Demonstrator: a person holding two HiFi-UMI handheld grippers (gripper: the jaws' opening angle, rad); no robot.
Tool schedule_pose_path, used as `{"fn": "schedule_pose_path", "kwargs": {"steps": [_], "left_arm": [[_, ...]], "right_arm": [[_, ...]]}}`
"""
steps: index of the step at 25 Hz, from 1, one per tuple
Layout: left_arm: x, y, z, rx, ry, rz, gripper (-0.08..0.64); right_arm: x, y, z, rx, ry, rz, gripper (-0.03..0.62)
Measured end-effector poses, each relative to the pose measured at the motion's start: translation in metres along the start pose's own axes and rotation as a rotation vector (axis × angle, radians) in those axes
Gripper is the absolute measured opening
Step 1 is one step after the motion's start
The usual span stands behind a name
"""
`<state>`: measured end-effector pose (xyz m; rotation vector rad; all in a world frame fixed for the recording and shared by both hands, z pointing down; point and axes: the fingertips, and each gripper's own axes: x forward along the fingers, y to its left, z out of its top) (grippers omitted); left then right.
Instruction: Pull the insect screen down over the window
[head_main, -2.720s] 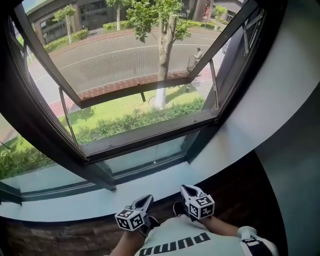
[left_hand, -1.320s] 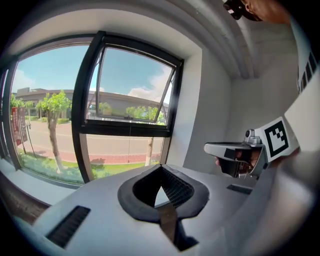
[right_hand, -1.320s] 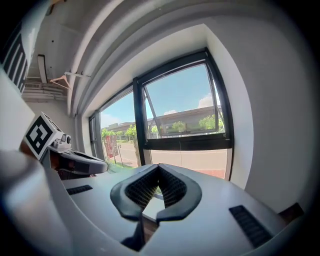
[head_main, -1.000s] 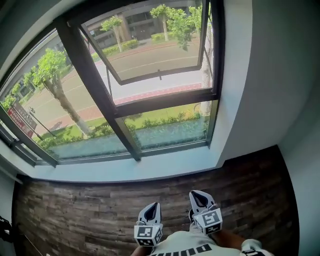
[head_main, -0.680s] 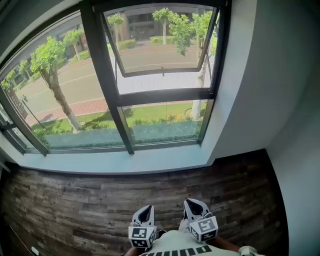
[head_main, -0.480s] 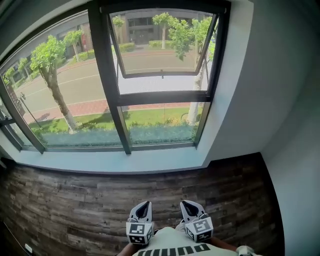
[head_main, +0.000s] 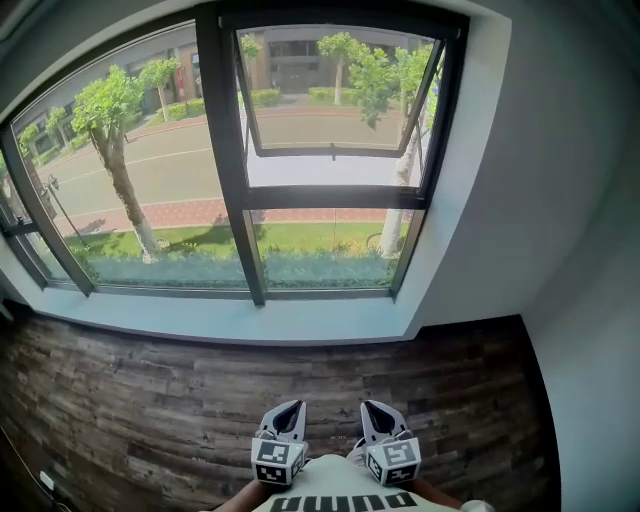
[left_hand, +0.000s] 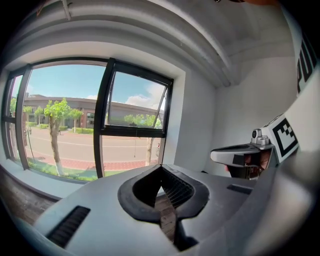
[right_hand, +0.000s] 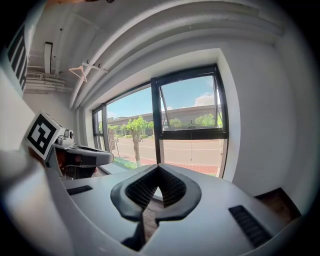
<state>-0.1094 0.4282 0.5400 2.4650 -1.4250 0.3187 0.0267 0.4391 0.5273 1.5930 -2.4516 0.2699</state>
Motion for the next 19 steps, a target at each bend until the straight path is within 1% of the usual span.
{"fn": "schedule_pose_path", "kwargs": {"steps": [3,7,11,14,19], "left_arm": [[-0.002,0.0,0.0,0.015,-0.003,-0.012,0.012],[-0.001,-0.001,-0.002,0.017,-0.004,-0.021,0.012],[-0.004,-0.001,0.003,0.016,-0.012,-0.028,0.012],[-0.003,0.004,0.003,0.006,-0.016,-0.022,0.012],[0.0,0.021,0.001,0.014,-0.014,-0.008,0.012]], "right_arm": [[0.0,0.001,0.006,0.008,-0.011,-0.025,0.005],[0.001,-0.003,0.005,0.015,-0.016,-0.046,0.005],[0.002,-0.008,0.014,0.015,-0.02,-0.067,0.005],[0.006,-0.008,0.016,-0.003,-0.019,-0.066,0.005],[0.023,0.004,0.008,0.012,-0.007,-0.046,0.005]]}}
